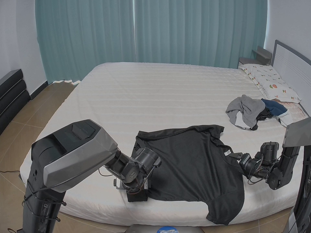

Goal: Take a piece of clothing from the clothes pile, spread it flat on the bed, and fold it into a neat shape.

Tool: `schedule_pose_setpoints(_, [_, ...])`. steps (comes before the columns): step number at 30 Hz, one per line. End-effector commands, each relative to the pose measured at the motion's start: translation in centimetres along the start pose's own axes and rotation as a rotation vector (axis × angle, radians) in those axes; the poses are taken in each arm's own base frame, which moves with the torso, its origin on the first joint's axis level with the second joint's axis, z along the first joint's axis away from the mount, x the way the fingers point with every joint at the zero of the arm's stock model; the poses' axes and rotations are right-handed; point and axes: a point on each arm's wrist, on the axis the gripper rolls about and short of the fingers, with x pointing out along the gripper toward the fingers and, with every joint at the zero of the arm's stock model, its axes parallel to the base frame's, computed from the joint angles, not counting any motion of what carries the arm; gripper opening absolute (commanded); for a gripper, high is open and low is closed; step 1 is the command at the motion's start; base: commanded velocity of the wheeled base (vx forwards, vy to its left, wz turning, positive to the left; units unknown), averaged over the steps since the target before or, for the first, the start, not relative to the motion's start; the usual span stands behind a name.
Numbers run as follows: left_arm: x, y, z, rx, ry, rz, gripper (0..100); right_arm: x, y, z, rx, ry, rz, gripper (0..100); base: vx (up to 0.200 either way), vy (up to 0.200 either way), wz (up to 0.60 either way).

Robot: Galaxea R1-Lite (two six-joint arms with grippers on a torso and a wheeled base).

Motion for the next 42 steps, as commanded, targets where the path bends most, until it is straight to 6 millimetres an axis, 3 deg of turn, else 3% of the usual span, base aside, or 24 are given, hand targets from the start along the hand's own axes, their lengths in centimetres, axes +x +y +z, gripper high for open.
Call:
schedule_pose_setpoints(1, [-0.4, 1.5, 0.9, -0.042, -0.001, 0.016, 100, 0.1, -0.1, -0.1, 0.001, 0.003, -0.003, 100, 0.0, 0.0, 0.0])
schedule_pose_setpoints(11, [0.7, 8.0, 0.6, -0.145, 0.089, 0.123, 100, 0.2, -0.3, -0.2, 0.003, 0.008, -0.008, 100, 0.0, 0.0, 0.0])
schedule_pose_setpoints(20, [0.1, 12.9, 2.4, -0.281, 0.084, 0.146, 100, 0.1, -0.3, -0.2, 0.003, 0.009, -0.01, 100, 0.0, 0.0, 0.0])
schedule_pose_setpoints(30, [1.1, 15.8, 2.3, -0.343, 0.143, 0.162, 100, 0.1, -0.3, -0.2, 0.003, 0.01, -0.009, 100, 0.0, 0.0, 0.0])
schedule_pose_setpoints(34, [0.7, 16.2, 2.5, -0.357, 0.146, 0.145, 100, 0.2, -0.3, -0.2, 0.004, 0.011, -0.01, 100, 0.0, 0.0, 0.0])
schedule_pose_setpoints(42, [-3.3, 16.1, 4.6, -0.398, 0.103, -0.037, 100, 0.2, -0.4, -0.3, 0.005, 0.013, -0.012, 100, 0.0, 0.0, 0.0])
